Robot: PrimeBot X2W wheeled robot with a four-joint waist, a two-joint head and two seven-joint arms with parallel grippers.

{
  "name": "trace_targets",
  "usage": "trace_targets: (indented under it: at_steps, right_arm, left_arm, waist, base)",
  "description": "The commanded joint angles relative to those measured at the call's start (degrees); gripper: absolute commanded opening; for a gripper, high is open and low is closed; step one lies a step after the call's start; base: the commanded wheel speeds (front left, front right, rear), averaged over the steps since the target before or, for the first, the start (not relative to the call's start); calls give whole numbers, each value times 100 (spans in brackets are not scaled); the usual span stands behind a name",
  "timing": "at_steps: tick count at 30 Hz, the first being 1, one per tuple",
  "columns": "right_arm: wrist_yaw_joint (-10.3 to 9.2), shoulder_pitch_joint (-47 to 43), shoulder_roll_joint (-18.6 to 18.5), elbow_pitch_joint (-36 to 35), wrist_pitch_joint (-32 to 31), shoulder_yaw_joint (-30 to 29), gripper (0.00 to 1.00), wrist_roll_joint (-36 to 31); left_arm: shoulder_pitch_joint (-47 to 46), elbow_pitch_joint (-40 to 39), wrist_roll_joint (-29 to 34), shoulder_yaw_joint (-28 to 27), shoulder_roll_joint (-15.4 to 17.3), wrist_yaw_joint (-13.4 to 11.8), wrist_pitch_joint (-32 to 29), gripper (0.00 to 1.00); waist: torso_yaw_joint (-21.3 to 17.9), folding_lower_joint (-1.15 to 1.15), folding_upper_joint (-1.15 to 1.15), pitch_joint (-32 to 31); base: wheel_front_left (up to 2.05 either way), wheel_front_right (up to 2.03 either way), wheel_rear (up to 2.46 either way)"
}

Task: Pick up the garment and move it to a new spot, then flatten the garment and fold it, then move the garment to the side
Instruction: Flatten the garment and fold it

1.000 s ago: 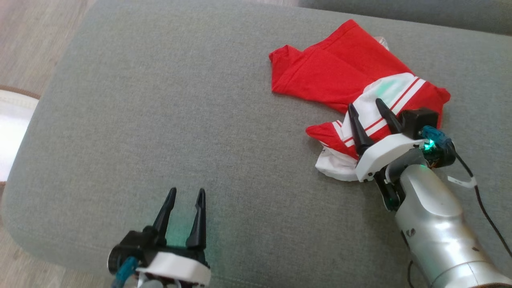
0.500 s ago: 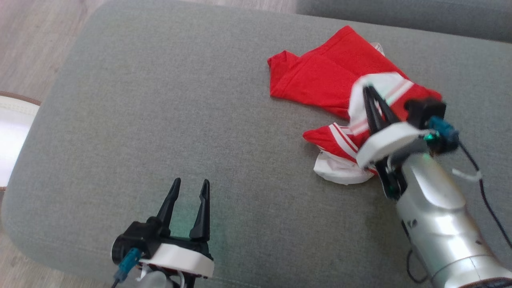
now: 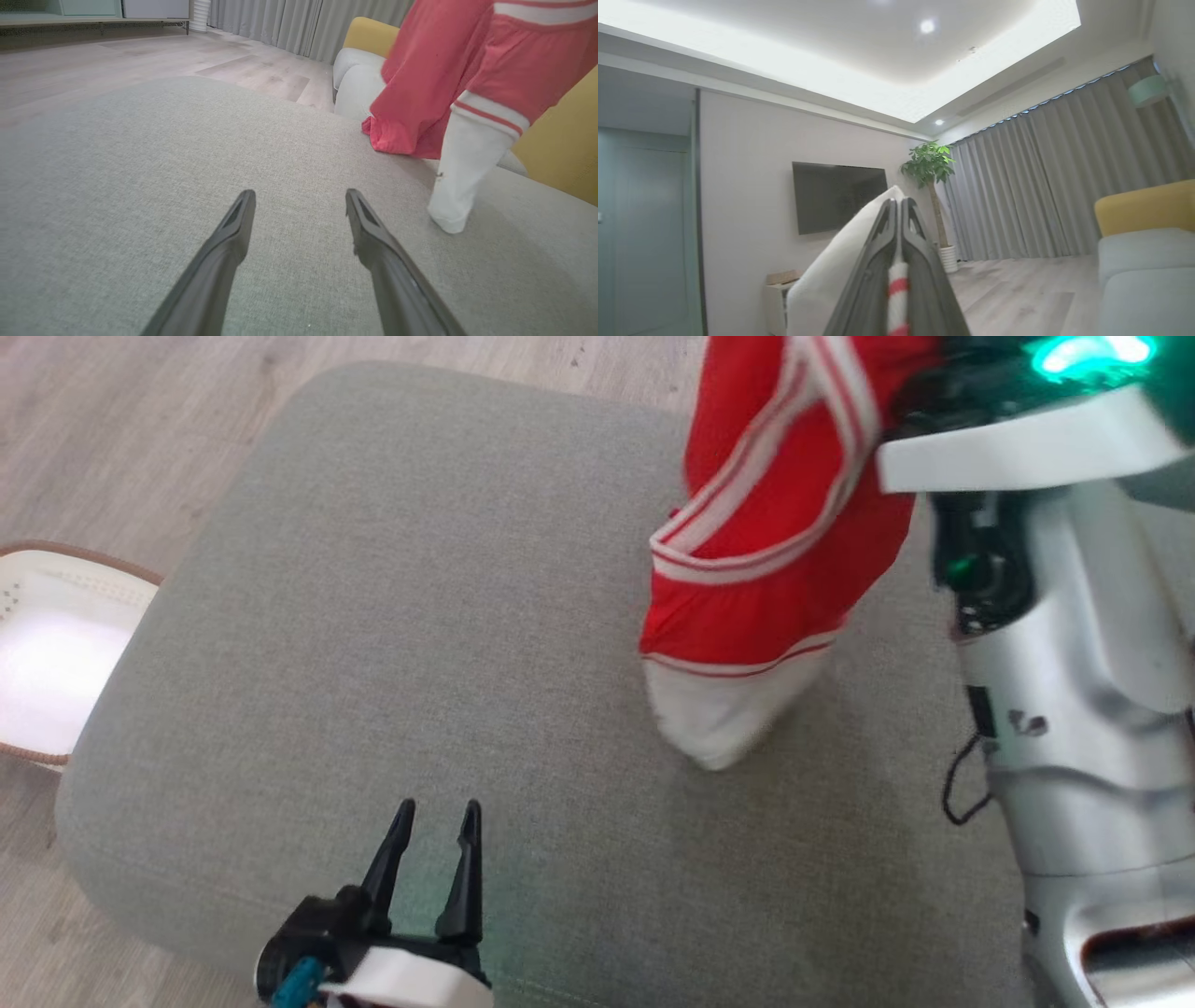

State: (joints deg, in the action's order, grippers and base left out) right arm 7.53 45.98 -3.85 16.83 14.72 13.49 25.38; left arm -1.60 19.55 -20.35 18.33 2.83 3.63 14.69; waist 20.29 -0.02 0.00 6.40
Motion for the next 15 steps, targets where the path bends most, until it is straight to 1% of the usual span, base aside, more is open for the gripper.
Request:
trace_targets:
  at_steps: [1,4,7,8,9,10,12,14,15]
  right_arm:
    - [-4,-181,97,73,27,-295,0,-298]
    - [-4,-391,44,662,28,-869,0,-954]
    - [-4,-543,-296,1421,28,-1566,0,-1550]
    - [-4,-543,-296,1421,28,-1566,0,-1550]
    - [-4,-574,-454,1672,28,-1864,35,-1784]
    - [-4,-611,-590,1997,28,-2302,100,-1987]
    - [-4,-592,-778,2390,28,-3036,100,-2362]
    - [-4,-555,-826,2502,28,-3520,100,-2659]
    - [-4,-556,-797,2495,28,-3616,100,-2786]
  left_arm:
    - [-75,-169,33,-261,5,32,30,100]
    - [-80,-172,21,-303,5,46,30,100]
    - [-164,-184,0,-233,5,65,30,100]
    - [-164,-184,0,-233,5,65,30,100]
    - [-200,-187,-13,-196,5,69,30,100]
    - [-237,-190,-24,-153,5,70,30,100]
    - [-292,-185,-46,-79,5,65,30,100]
    - [-331,-188,-55,-50,5,50,30,100]
    - [-338,-192,-58,-58,5,38,30,100]
  waist:
    - [-47,2,0,31]
    - [-139,2,0,130]
    - [-181,2,0,256]
    - [-181,2,0,256]
    - [-186,2,0,294]
    - [-190,2,0,327]
    - [-186,2,0,372]
    - [-207,2,0,408]
    - [-231,2,0,416]
  base:
    - [0,0,0]
    - [0,0,0]
    - [0,0,0]
    - [0,0,0]
    - [0,0,0]
    - [0,0,0]
    - [0,0,0]
    - [0,0,0]
    - [0,0,0]
